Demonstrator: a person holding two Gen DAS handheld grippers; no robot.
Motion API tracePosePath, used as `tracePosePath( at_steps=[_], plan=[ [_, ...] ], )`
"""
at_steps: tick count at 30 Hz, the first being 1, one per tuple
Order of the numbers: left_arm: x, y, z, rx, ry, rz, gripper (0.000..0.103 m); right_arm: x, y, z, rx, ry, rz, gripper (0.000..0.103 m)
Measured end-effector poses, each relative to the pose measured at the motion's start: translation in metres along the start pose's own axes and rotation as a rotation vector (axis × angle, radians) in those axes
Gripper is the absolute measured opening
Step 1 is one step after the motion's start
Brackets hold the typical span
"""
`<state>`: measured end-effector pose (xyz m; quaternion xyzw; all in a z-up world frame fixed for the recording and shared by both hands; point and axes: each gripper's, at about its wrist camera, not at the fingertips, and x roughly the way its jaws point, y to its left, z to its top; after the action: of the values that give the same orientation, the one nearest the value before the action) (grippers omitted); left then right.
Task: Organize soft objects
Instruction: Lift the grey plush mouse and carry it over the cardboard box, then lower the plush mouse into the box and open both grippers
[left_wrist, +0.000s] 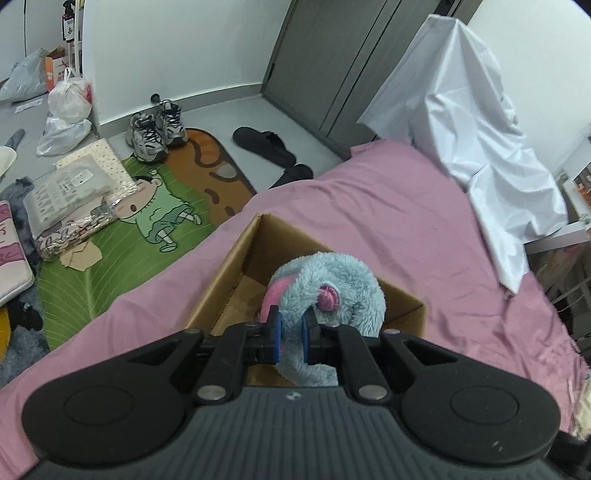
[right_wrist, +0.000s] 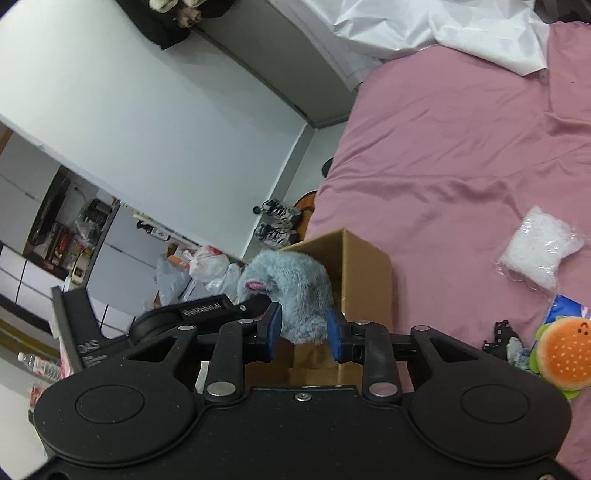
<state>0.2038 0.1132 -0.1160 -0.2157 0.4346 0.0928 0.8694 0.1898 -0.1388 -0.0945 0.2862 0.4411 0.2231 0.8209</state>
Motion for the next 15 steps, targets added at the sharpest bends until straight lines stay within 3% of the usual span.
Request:
tracePosePath(
  at_steps=[7, 10, 12, 15],
  plan=[
    [0.013, -0.004, 0.002, 0.035, 0.048, 0.097, 0.013, -0.002, -0.006, 0.001, 0.015, -0.003, -0.012, 0.029],
    [0.008, -0.006, 0.004, 0.058, 0.047, 0.129, 0.029, 0.000, -0.010, 0.002, 0.025, 0.004, -0.017, 0.029],
    [0.002, -0.006, 0.004, 0.061, 0.042, 0.145, 0.047, 0.000, -0.011, 0.002, 0.030, 0.008, -0.017, 0.029],
    [-0.010, -0.008, 0.003, 0.072, 0.030, 0.144, 0.056, -0.002, -0.010, 0.002, 0.030, 0.006, -0.014, 0.034]
  ],
)
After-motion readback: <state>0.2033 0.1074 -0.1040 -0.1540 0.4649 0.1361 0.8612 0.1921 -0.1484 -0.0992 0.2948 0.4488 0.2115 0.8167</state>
